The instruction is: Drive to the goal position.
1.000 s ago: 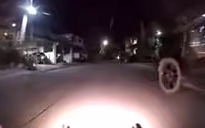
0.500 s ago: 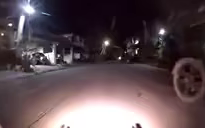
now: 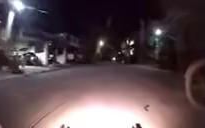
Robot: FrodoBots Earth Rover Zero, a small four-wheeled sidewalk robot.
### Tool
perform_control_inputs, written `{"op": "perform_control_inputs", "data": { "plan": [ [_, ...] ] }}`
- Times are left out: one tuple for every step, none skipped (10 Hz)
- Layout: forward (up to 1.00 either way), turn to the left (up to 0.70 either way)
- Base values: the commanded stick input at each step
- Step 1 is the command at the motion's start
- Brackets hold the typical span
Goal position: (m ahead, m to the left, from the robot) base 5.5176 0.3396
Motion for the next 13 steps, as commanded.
{"op": "perform_control_inputs", "data": {
  "plan": [
    [0.85, 0.00],
    [0.85, 0.00],
    [0.85, 0.00],
    [0.85, 0.00],
    [0.85, 0.00],
    [0.85, 0.00],
    [0.85, 0.00],
    [0.85, 0.00],
    [0.85, 0.00],
    [0.85, 0.00],
    [0.85, 0.00],
    [0.85, -0.01],
    [0.85, -0.21]
  ]
}}
